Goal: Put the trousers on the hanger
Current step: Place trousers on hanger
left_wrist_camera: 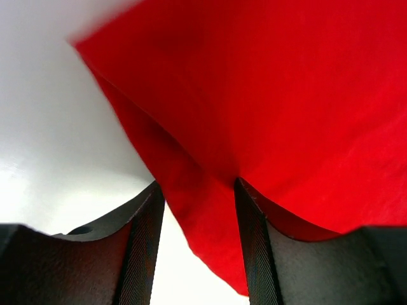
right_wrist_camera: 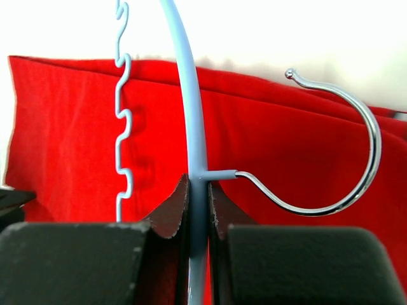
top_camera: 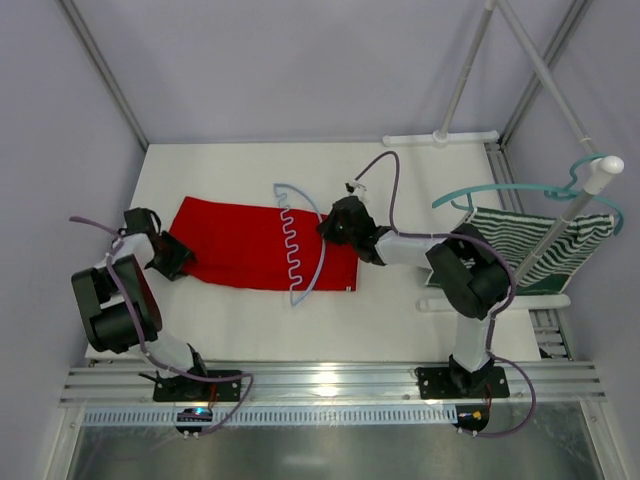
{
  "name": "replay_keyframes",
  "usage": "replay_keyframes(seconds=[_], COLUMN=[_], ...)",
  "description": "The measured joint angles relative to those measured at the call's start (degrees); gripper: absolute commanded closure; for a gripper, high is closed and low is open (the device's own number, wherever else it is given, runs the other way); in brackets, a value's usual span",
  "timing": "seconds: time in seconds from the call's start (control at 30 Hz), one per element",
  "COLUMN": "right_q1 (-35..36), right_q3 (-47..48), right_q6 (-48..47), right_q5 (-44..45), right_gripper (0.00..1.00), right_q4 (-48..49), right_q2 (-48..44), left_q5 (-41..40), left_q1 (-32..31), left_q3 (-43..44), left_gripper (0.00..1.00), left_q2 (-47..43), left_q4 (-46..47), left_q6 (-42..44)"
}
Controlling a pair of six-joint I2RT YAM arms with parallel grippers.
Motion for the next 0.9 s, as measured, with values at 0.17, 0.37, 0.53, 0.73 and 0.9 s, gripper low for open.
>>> replay_keyframes(seconds=[0.17, 0.37, 0.53, 0.73, 0.9], right_q1=[2.45, 9.81, 13.86, 14.80, 14.93], right_q3=[-1.14, 4.02, 9.22, 12.02, 16.37], right_q6=[-4.04, -6.62, -6.58, -6.67, -6.88], right_q5=[9.20, 18.49, 21.03, 25.92, 29.16], right_gripper=[0.96, 0.96, 0.96, 0.96, 0.96], right_q4=[-5.81, -15.06, -20.33, -27.85, -32.52], right_q2=[-6.45, -10.03, -9.84, -9.29, -6.73], left_q5=[-1.33, 2.84, 9.79, 18.34, 15.41], left_q1=[-6.01, -9.60, -18.32, -25.77, -25.75], left_q3=[-3.78, -4.13, -0.02, -0.04, -0.07], left_gripper=[0.47, 0.41, 0.42, 0.44, 0.41], left_q2=[-4.50, -13.29, -10.56, -1.62, -0.92], left_q4=[-0.70, 0.17, 7.37, 17.07, 15.89], left_q6=[-1.64, -4.70, -7.15, -10.47, -10.27])
